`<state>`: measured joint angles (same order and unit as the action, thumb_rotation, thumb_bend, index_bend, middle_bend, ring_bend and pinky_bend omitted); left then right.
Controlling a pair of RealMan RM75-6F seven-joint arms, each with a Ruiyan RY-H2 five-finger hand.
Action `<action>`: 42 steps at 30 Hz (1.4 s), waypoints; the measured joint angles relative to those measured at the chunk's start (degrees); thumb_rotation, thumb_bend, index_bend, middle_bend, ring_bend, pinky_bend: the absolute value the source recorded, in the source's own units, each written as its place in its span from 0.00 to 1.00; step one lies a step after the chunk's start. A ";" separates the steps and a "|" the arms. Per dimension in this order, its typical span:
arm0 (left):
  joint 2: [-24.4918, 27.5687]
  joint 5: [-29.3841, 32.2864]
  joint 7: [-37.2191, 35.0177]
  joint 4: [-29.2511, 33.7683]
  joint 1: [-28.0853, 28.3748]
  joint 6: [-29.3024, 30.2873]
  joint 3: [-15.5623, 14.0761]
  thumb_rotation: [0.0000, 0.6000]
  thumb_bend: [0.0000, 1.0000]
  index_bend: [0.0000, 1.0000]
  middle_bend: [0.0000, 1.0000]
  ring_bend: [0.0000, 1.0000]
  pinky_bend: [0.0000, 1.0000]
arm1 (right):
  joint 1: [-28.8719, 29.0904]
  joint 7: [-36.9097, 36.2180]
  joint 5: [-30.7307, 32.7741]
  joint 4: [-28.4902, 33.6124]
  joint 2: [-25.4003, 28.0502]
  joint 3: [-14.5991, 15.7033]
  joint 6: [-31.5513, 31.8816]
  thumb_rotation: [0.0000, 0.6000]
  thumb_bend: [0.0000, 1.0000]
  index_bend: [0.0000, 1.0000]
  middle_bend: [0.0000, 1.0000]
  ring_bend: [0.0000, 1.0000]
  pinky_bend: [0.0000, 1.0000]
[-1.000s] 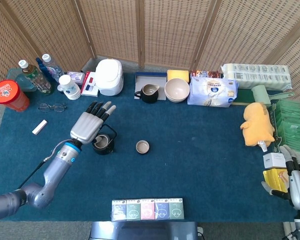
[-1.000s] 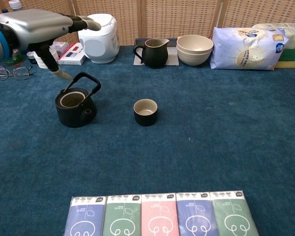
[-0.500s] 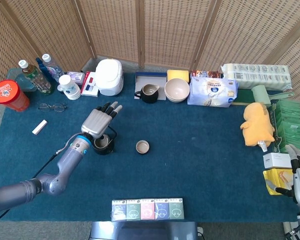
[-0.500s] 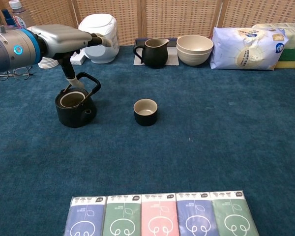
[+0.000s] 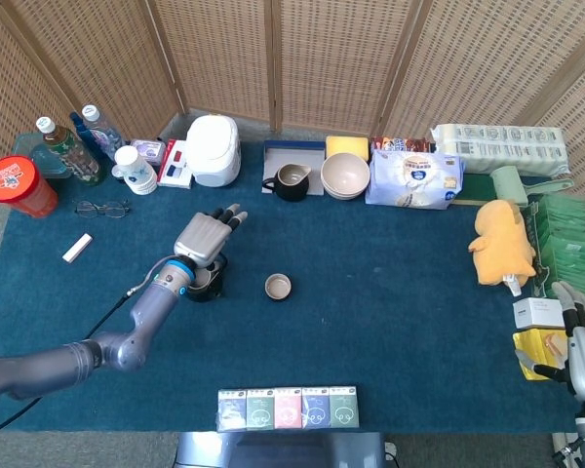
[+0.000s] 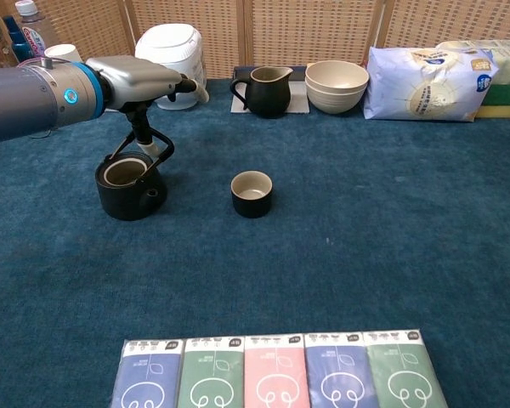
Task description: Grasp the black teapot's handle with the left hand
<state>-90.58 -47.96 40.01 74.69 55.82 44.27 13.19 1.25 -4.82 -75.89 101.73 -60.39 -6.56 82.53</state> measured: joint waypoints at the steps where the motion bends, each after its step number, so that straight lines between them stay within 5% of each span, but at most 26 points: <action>1: -0.25 0.46 0.46 -0.26 0.37 0.01 -0.10 1.00 0.19 0.13 0.10 0.24 0.47 | 0.03 0.07 0.03 -0.08 -0.04 -0.01 -0.03 1.00 0.00 0.00 0.00 0.00 0.00; 12: -1.44 6.59 4.49 -0.39 3.60 1.49 -0.81 1.00 0.24 0.29 0.29 0.31 0.50 | 0.25 0.76 -0.06 -0.40 -0.46 0.11 -0.27 1.00 0.00 0.00 0.00 0.00 0.00; 22: -1.69 9.63 4.92 -0.29 4.75 1.60 -2.76 1.00 0.32 0.65 0.75 0.69 0.77 | 0.21 1.03 -0.70 -0.22 -0.48 0.34 -0.03 1.00 0.00 0.00 0.00 0.00 0.00; 30: 0.09 9.62 4.46 1.99 4.82 2.71 -3.55 1.00 0.45 0.77 0.89 0.82 0.86 | 0.18 1.27 -1.38 -0.09 -0.48 0.70 0.04 1.00 0.00 0.00 0.00 0.00 0.00; 42: 2.84 9.34 1.91 6.55 4.19 3.41 -4.35 1.00 0.44 0.79 0.91 0.83 0.87 | 0.04 1.11 -1.90 0.22 -0.29 0.93 0.28 1.00 0.00 0.00 0.00 0.00 0.00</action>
<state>-87.74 -38.62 41.92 81.24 60.01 47.69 8.84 1.29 -3.71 -77.80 101.95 -60.67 -5.63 82.81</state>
